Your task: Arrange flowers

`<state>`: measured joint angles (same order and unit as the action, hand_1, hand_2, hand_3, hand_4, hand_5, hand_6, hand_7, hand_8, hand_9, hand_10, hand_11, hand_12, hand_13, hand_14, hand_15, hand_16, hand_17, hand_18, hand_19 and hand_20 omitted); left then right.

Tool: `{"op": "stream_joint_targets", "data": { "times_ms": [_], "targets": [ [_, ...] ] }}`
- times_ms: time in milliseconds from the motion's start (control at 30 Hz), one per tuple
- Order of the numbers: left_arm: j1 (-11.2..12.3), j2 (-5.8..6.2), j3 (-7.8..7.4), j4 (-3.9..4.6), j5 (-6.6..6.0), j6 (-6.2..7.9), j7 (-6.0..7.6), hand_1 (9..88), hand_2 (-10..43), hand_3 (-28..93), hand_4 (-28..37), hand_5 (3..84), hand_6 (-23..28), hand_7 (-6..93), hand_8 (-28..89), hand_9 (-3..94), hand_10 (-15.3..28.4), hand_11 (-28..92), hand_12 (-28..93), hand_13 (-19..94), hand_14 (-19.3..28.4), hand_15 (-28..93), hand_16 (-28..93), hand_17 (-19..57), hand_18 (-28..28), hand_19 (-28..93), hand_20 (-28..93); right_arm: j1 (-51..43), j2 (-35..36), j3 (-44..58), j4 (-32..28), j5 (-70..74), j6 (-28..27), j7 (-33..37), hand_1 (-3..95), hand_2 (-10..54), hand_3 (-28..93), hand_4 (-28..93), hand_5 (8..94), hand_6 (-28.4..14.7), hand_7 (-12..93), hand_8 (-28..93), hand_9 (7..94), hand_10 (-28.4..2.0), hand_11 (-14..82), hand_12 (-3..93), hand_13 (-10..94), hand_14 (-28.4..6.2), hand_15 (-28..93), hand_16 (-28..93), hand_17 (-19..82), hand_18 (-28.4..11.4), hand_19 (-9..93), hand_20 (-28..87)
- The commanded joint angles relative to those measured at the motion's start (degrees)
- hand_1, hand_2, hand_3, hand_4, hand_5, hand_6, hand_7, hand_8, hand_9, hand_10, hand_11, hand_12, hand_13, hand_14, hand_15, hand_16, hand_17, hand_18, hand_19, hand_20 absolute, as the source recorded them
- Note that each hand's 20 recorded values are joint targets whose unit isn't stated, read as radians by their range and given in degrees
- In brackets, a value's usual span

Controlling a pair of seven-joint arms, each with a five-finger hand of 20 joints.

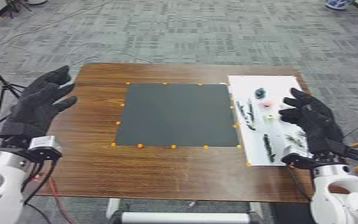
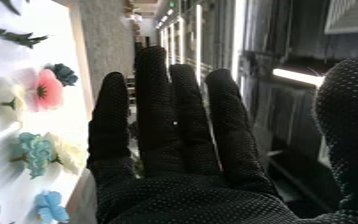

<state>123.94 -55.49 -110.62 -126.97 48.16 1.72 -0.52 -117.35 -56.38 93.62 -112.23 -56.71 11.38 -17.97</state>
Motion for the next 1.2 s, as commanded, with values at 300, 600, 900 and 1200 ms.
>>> {"op": "stream_joint_targets", "data": {
  "times_ms": [300,600,900,1200],
  "targets": [
    [1.04,1.28,-2.09,-0.44,-0.62,-1.96,-0.62,29.9,-9.5,66,-25.7,20.3,0.8,23.2,-11,13.8,8.0,22,21,5,10.8,43,-4,-10.2,17.9,39,13,2.97,0.44,-1.39,0.50,-2.16,-3.23,2.18,20.8,-9.5,81,-28,40.8,-2.3,22,-13,44.2,-11.5,17.8,20.2,40,-10.7,46,16,14,-20.6,61,36],
    [3.26,0.15,-3.32,-1.07,-0.47,-1.43,-0.83,29.7,-9.5,66,-25.8,20.6,0.8,23.4,-11,14.4,8.1,23,21,8,11.4,45,-5,-10.1,18.3,39,12,-4.75,6.68,1.57,-5.28,-43.58,10.25,20.71,21.2,-9.5,80,-28,45.2,-2.1,22,-12,55.0,-11.6,28.1,22.8,47,-13.1,71,24,21,-20.5,70,41],
    [2.54,0.14,-2.78,-0.64,-1.22,-1.57,-0.42,29.6,-9.4,66,-25.5,21.0,1.0,22.8,-11,14.5,8.2,23,20,7,11.3,45,-5,-10.2,18.4,39,12,-7.38,16.26,-12.94,-8.02,-79.90,24.03,51.81,21.8,-9.5,80,-28,48.5,-1.1,44,-17,50.4,-12.7,59.5,43.2,49,-14.0,78,40,24,-20.5,79,49],
    [3.05,-0.05,-3.15,-0.80,-2.23,-2.07,-0.18,29.3,-9.2,66,-25.4,21.2,1.1,22.7,-11,14.4,8.2,23,20,6,11.2,45,-5,-10.2,18.4,39,12,-3.93,17.14,-19.67,-8.37,-80.81,17.05,58.18,21.5,-9.5,76,-28,47.8,-2.9,61,-21,47.7,-14.4,71.0,61.0,45,-16.5,84,50,22,-22.0,81,55]
  ]
}}
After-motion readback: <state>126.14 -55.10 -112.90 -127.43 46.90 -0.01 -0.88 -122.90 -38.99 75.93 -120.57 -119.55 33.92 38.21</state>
